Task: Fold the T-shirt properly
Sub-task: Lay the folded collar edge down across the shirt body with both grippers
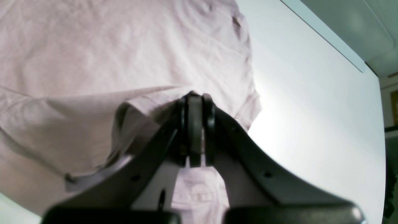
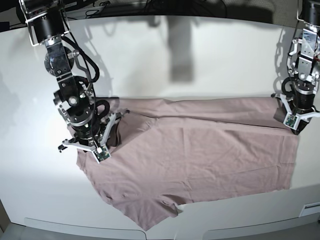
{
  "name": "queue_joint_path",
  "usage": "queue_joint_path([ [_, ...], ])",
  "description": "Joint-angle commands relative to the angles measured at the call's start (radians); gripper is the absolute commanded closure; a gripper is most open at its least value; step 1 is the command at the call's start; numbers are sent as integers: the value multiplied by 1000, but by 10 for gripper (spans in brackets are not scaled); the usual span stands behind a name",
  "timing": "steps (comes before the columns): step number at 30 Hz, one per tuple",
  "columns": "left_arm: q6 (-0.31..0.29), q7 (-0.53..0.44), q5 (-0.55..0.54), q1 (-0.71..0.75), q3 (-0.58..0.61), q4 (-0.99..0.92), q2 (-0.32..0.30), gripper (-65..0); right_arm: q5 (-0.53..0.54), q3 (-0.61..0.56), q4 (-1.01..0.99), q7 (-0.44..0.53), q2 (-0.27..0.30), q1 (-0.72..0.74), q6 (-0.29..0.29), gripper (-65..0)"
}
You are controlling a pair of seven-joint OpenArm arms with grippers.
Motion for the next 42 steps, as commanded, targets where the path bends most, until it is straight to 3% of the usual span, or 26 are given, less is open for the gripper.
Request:
queue_joint_path([
  [1,23,-18,3,-20,-10,14,-29,0,-2,10,17,20,10,23,-22,0],
  [7,-8,-15,-23,-19,-10,14,-39,0,2,10,17,13,10,48,-66,0],
  [14,-45,-42,-223,-19,-10,14,-39,0,2,10,12,5,8,55,-71,0],
  [27,-45,-76,-224,-24,-10,13,-39,0,-13,10,-72,24,-18,55,-71,0],
  [31,-45,-182,-225,-28,-10,13,-39,-241,-13,10,-72,24,-18,55,-71,0],
  [35,-45,-200,-225,-28,-10,13,-39,-253,-13,10,-72,23,-18,55,-71,0],
  [40,-45,-112,-229,-32,-10,5,-39,-253,-13,10,-72,24,-18,55,-71,0],
  [42,-47,-42,-296,-32,-10,5,-39,-253,-13,10,-72,26,-18,56,-71,0],
])
